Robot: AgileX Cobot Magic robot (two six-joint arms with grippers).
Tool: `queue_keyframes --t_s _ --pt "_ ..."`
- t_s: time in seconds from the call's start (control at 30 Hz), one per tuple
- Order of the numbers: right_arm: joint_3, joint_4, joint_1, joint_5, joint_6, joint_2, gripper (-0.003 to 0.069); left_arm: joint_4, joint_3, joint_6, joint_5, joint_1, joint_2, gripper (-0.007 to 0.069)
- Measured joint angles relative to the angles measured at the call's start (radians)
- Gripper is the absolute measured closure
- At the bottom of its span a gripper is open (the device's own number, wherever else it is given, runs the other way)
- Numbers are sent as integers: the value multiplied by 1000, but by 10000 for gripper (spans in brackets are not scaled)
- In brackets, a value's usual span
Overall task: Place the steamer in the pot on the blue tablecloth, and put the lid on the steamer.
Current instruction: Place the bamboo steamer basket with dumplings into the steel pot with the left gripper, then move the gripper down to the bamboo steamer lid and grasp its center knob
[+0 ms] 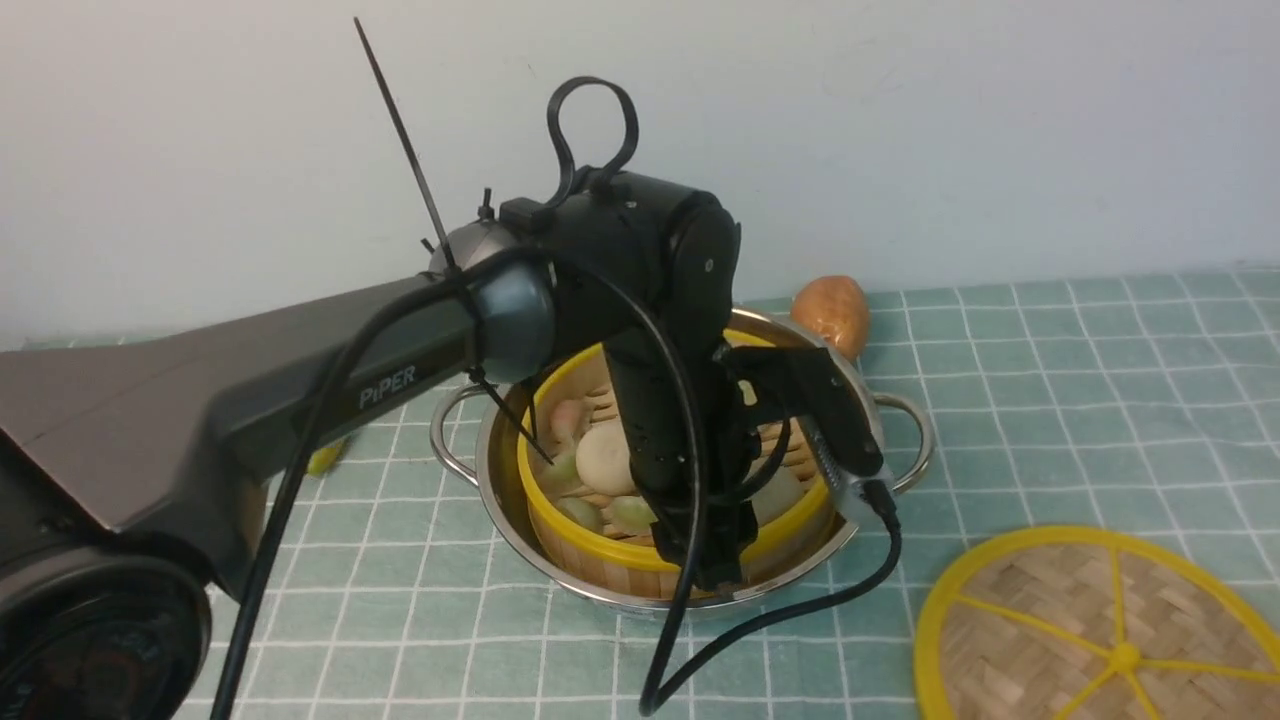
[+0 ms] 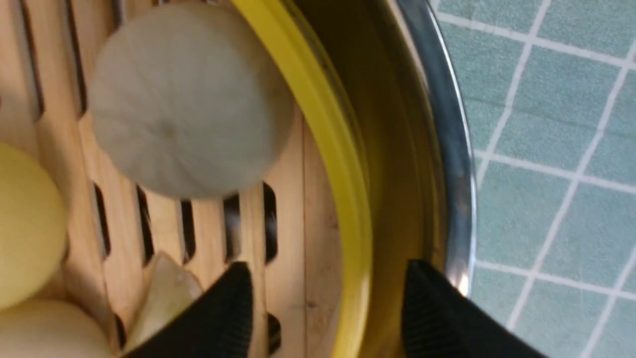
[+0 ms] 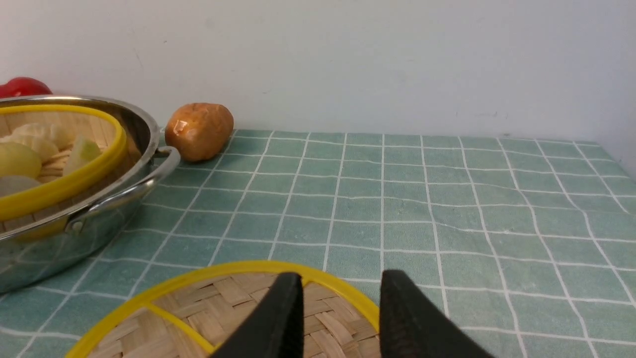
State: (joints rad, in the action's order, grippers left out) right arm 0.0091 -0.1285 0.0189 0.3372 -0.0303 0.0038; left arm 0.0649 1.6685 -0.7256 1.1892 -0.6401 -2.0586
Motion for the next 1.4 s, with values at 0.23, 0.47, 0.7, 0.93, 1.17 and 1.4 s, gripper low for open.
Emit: queue_keyframes --t_s 0.23,0.47,0.7,0.93,1.17,1.4 --pt "0 0 0 0 0 0 417 -58 137 90 28 1 92 114" --pt "0 0 0 0 0 0 417 -152 250 171 25 35 330 267" --pt "0 0 0 0 0 0 417 -208 255 255 25 118 593 619" --pt "0 0 0 0 0 0 417 -211 256 280 26 137 742 648" --pt "0 0 0 0 0 0 417 -202 249 282 26 150 794 643" --pt "0 0 0 0 0 0 417 20 -52 291 -73 335 907 633"
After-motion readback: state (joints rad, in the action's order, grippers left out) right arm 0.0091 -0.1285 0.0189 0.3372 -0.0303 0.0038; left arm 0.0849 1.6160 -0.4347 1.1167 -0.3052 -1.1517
